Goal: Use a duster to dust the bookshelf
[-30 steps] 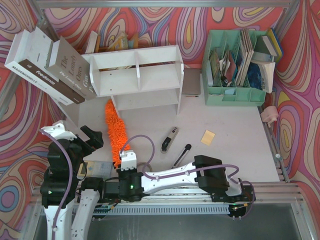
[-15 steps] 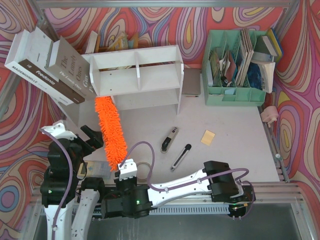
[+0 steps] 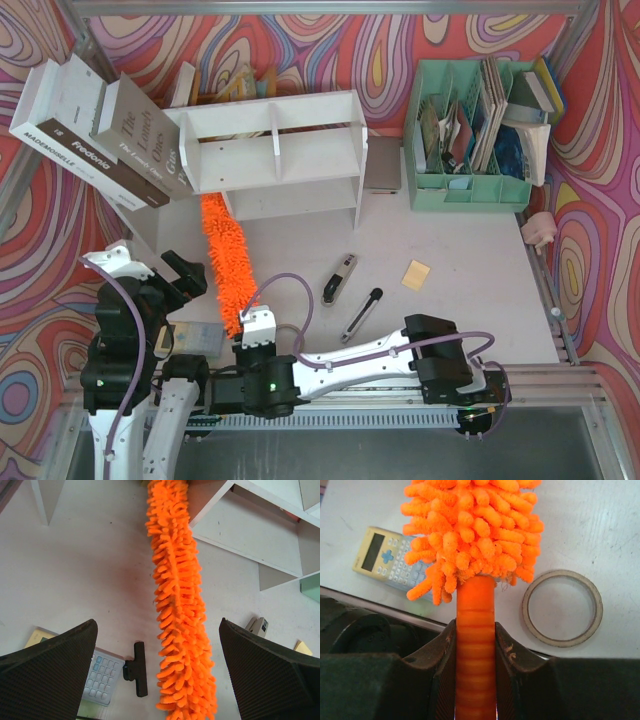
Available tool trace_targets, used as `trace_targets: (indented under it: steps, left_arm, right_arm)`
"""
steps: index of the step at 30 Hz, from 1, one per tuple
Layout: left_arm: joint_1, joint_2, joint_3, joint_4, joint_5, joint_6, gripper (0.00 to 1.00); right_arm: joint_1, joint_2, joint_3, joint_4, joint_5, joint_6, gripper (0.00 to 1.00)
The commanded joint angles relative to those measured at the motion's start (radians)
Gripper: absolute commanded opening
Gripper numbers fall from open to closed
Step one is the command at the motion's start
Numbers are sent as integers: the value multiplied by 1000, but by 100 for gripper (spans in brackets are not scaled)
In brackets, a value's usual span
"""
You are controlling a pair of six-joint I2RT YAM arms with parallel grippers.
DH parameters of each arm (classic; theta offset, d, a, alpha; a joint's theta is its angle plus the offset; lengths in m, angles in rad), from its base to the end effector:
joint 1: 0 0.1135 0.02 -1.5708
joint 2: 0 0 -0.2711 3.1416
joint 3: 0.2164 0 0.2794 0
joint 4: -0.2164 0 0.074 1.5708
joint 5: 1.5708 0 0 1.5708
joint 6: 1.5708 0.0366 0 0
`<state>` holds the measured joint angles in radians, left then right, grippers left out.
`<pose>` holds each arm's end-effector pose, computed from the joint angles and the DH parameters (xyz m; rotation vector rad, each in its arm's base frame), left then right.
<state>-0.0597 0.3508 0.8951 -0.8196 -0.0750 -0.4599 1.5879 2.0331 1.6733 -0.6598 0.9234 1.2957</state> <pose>0.0742 -0.0017 0.3693 -0.4202 1.8072 -0.2933 0.0212 0.4682 0.2344 -0.0135 2.1449 0.4597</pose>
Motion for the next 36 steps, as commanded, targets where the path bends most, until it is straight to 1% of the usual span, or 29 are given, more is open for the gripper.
trace_targets:
  steps: [1, 5, 10, 13, 15, 19, 21, 24, 27, 31, 34, 36]
  left_arm:
    - [4, 6, -11, 8, -1, 4, 98]
    - [4, 7, -10, 8, -2, 4, 98]
    - [4, 13, -10, 7, -5, 4, 98]
    - [4, 13, -10, 5, -7, 3, 98]
    - [4, 9, -10, 6, -10, 2, 98]
    - [4, 4, -10, 6, -14, 0, 98]
    - [4, 7, -10, 7, -12, 1, 98]
    - [4, 14, -9, 6, -9, 3, 98]
    - [4, 11, -9, 5, -9, 3, 98]
    - [4, 7, -10, 6, -11, 1, 98]
    - [4, 8, -10, 6, -10, 2, 98]
    - [4, 9, -10, 5, -8, 3, 98]
  right_arm:
    - [-31, 28, -1, -53, -43, 37, 0]
    - [-68, 31, -26, -19, -149, 27, 0]
    - [-71, 7, -36, -12, -138, 37, 0]
    - [-68, -26, -54, 26, -109, 12, 0]
    - [-56, -63, -89, 111, -70, -36, 0]
    - [-30, -164, -228, 375, -32, -207, 0]
    - [-15, -184, -251, 446, 7, -253, 0]
    - [3, -180, -242, 436, 61, -262, 0]
    - [1, -154, -237, 385, 53, -196, 0]
    - [-38, -112, -196, 239, -32, -74, 0]
    - [-62, -99, -197, 216, -95, -39, 0]
    - [-64, -83, -175, 157, -96, -14, 0]
